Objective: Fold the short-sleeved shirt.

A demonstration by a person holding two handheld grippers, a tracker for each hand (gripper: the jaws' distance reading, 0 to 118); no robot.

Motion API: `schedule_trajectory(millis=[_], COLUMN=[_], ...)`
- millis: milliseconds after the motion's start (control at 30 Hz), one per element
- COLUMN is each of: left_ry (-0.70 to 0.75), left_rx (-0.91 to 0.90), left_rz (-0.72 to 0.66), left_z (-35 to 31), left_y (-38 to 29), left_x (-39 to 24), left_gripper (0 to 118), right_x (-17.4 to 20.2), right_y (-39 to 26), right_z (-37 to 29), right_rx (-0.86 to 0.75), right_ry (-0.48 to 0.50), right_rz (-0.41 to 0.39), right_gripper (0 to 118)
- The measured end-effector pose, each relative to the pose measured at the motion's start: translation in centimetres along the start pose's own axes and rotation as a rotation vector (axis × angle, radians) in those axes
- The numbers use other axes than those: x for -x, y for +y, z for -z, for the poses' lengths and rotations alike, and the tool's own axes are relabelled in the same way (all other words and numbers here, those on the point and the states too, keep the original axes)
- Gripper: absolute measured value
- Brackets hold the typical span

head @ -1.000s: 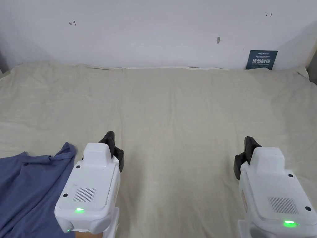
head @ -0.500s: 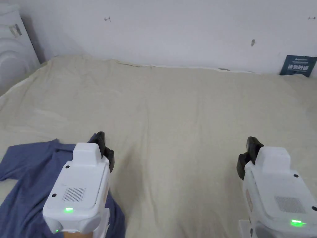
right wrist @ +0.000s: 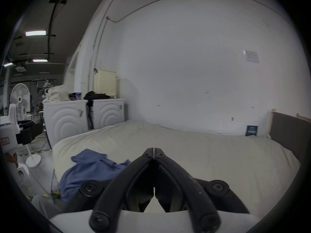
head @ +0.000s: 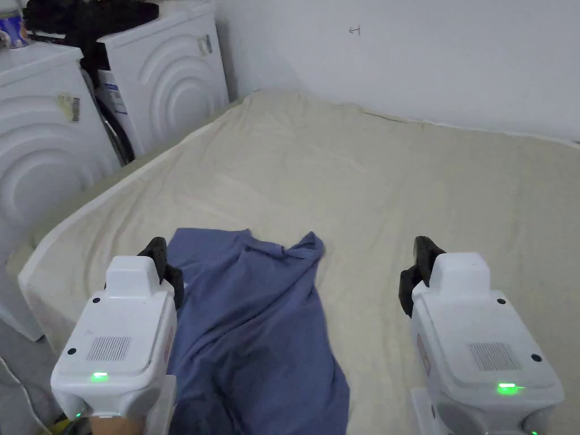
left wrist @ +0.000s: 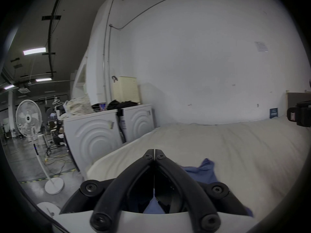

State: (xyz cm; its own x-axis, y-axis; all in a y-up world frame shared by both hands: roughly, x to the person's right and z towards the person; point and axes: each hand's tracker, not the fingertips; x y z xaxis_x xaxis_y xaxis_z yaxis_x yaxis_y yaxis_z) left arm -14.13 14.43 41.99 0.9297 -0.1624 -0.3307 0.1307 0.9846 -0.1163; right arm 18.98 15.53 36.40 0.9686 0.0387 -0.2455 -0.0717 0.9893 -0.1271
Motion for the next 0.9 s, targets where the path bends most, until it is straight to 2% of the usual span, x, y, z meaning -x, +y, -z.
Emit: schedule_trajectory(millis=[167, 300, 467, 500, 567, 600, 633, 667, 733, 767, 900], left_ry=[0.058, 0.049, -0.118, -0.149, -0.203, -0.228, -0.252, -0.275, -0.279, -0.288, -0.280], left_rx=[0.021, 0.038, 0.221, 0.266, 0.372, 0.428, 0.467, 0.535, 0.620, 0.668, 0.802], left_rz=[0.008, -0.016, -0.075, -0.091, -0.144, -0.161, -0.175, -0.167, -0.160, -0.143, -0.035], left_z=[-0.4, 0.2, 3.7, 4.6, 6.8, 8.5, 9.7, 10.9, 12.7, 13.8, 16.4], left_y=[-0.2, -0.4, -0.6, -0.8, -1.6, -2.6, -3.2, -3.9, -5.2, -6.1, -9.8], left_x=[2.8, 3.1, 1.2, 0.6, -0.8, -1.1, -1.8, -2.8, -4.6, -5.6, -9.0], left_gripper=[0, 0, 3, 11, 54, 54, 61, 75, 110, 117, 116], right_x=[2.4, 2.5, 0.8, 0.3, -0.7, -1.3, -1.8, -2.3, -3.3, -3.8, -5.7], right_y=[0.1, 0.0, -0.4, -0.5, -0.9, -1.1, -1.3, -1.5, -2.0, -2.2, -3.2], right_z=[0.9, 0.9, 0.6, 0.5, 0.3, 0.2, 0.1, -0.1, -0.2, -0.2, -0.5], right_rx=[0.001, 0.009, 0.018, 0.022, 0.034, 0.041, 0.047, 0.054, 0.073, 0.082, 0.114], right_ry=[0.058, 0.071, 0.043, 0.031, 0.004, -0.010, -0.024, -0.039, -0.067, -0.082, -0.130], right_rz=[0.013, 0.008, -0.007, -0.009, -0.011, -0.012, -0.015, -0.016, -0.017, -0.018, -0.018], right_gripper=[0, 0, 0, 0, 0, 0, 0, 0, 0, 0, 0])
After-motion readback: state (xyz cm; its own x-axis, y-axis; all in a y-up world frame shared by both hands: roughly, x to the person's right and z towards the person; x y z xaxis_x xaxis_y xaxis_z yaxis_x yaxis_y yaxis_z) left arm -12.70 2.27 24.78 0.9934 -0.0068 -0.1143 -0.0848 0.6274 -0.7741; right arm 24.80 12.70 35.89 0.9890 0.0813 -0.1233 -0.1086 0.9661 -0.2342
